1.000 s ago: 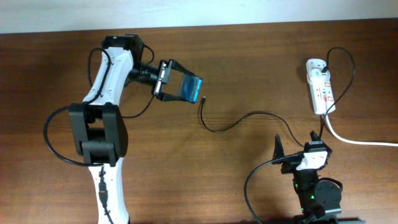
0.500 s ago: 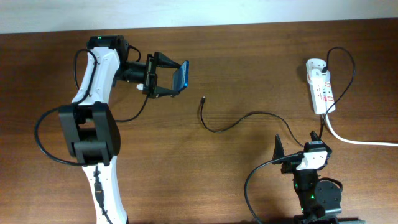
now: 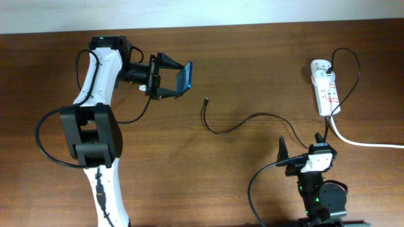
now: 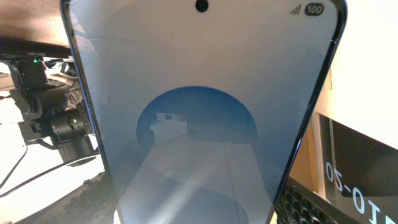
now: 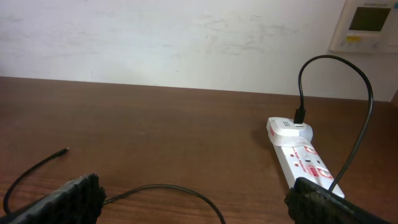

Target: Plug charger to phone and switch on socket

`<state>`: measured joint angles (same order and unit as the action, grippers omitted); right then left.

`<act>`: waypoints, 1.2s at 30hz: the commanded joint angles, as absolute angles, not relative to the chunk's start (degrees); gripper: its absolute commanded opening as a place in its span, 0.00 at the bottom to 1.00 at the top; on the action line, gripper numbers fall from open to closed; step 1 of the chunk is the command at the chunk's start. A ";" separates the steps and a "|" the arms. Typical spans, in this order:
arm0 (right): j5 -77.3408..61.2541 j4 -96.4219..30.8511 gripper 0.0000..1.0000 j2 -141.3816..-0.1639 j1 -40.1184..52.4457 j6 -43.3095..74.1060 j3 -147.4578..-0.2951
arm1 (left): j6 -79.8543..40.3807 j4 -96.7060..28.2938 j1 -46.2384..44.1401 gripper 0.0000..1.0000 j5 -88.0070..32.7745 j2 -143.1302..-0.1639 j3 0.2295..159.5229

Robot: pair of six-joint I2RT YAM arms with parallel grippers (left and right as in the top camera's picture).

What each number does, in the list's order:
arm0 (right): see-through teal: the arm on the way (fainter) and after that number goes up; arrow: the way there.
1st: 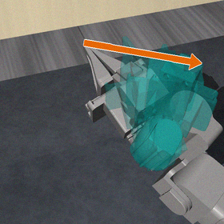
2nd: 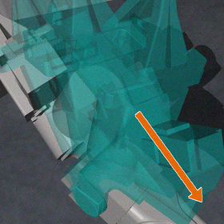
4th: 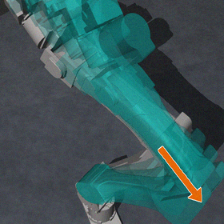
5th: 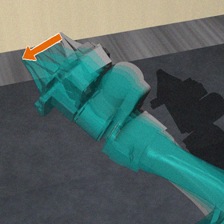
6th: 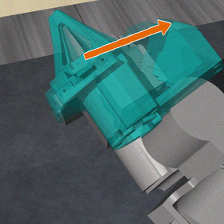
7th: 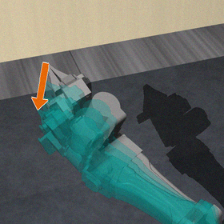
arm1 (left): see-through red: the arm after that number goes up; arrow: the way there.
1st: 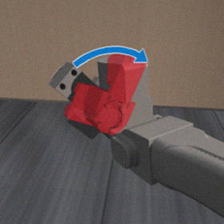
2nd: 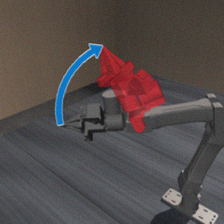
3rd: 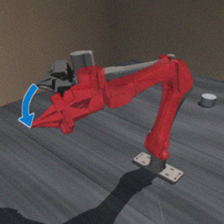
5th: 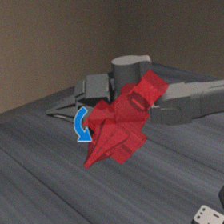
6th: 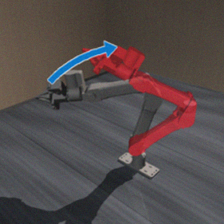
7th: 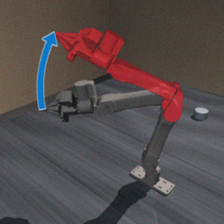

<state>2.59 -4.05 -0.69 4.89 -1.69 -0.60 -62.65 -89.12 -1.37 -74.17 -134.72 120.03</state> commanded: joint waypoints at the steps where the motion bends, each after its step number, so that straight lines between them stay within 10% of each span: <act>1: 3.27 -4.32 0.99 -0.40 5.23 -1.43 -0.32 | -63.33 -89.23 -1.21 0.00 -76.53 -134.98 121.67; 36: -1.10 -2.50 0.98 -4.89 5.23 6.94 -7.29 | -61.58 -89.21 -1.34 0.00 -70.24 -135.00 121.67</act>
<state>1.37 -2.33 -2.24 4.89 4.49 -2.09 -62.65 -89.12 -1.37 -71.09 -134.72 120.03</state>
